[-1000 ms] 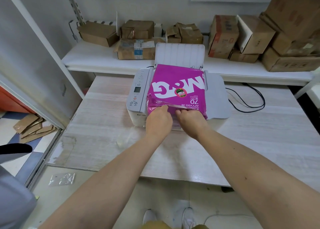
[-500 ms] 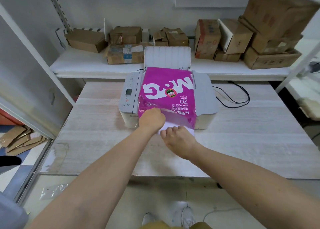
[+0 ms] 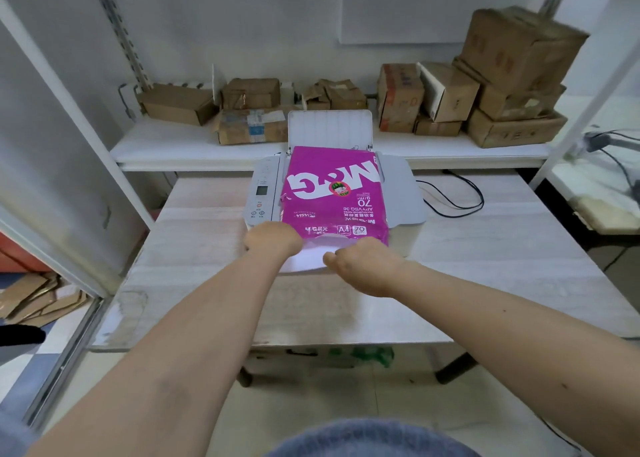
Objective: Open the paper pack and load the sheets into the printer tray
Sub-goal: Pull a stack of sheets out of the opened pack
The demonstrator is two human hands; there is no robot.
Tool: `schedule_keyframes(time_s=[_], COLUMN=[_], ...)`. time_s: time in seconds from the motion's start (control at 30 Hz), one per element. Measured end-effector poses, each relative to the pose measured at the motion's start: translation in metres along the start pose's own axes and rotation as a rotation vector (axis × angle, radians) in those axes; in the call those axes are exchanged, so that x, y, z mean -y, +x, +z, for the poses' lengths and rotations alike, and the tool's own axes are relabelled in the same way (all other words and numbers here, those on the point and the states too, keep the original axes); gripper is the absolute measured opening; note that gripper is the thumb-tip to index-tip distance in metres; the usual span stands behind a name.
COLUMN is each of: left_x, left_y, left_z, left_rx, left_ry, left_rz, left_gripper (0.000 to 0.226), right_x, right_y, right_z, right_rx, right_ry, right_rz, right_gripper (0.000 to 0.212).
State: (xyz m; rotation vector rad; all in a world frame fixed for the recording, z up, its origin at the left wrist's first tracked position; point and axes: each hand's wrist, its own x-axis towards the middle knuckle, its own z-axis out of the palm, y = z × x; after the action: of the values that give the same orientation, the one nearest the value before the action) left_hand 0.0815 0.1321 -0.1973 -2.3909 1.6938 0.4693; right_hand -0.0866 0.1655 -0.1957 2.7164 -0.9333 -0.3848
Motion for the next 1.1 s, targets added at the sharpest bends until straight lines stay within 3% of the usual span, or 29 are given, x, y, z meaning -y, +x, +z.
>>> schedule_keyframes(time_s=[0.07,0.13,0.2,0.27,0.37,0.47,0.5,0.57,0.67,0.7,0.77,0.83,0.93,1.1], left_x=[0.01,0.019,0.03,0.039,0.044,0.048,0.049,0.054,0.062,0.066,0.076,0.085,0.094,0.106], left_y=[0.0,-0.001,0.002,0.01,0.013,0.011,0.012,0.013,0.011,0.01,0.008,0.004,0.001,0.002], left_z=[0.003,0.006,0.016,0.03,0.036,0.033,0.031,0.026,0.013,0.008,-0.002,-0.013,-0.028,-0.064], left_rx=[0.187,0.43,0.569,0.622,0.688,0.74,0.75,0.746,0.773,0.79,0.827,0.858,0.866,0.906], left_ry=[-0.196,-0.546,-0.677,-0.651,-0.76,-0.903,-0.951,-1.069,-1.184,-1.204,-1.183,-1.079,-1.042,-1.09], left_rz=[-0.028,-0.113,-0.185,-0.187,-0.197,-0.223,-0.224,-0.234,-0.227,-0.215,-0.14,-0.013,0.119,0.206], left_gripper=[0.045,0.05,0.034,0.017,0.02,0.019,0.021,0.027,0.033,0.034,0.028,0.018,0.008,0.023], right_x=[0.003,0.007,0.01,0.009,0.005,-0.005,-0.011,-0.022,-0.036,-0.035,-0.034,-0.029,-0.027,-0.039], right_y=[-0.005,-0.009,-0.012,-0.013,-0.009,-0.01,-0.01,-0.01,-0.019,-0.025,-0.035,-0.037,-0.033,-0.037], right_z=[-0.007,-0.01,-0.011,-0.01,-0.008,-0.014,-0.013,-0.007,0.011,0.015,0.022,0.022,0.018,-0.008], right_rx=[-0.009,0.011,0.066,0.088,0.115,0.318,0.362,0.272,0.072,0.087,0.203,0.281,0.291,0.243], right_ry=[0.017,0.033,0.054,0.141,0.354,0.882,1.123,1.384,1.306,1.31,1.617,2.008,2.253,2.413], right_rz=[0.008,0.005,0.014,0.054,0.096,0.175,0.261,0.533,0.992,1.101,1.25,1.2,1.065,0.965], right_gripper=[0.029,0.031,0.031,0.023,0.015,0.02,0.02,0.025,0.02,0.017,0.023,0.026,0.008,0.041])
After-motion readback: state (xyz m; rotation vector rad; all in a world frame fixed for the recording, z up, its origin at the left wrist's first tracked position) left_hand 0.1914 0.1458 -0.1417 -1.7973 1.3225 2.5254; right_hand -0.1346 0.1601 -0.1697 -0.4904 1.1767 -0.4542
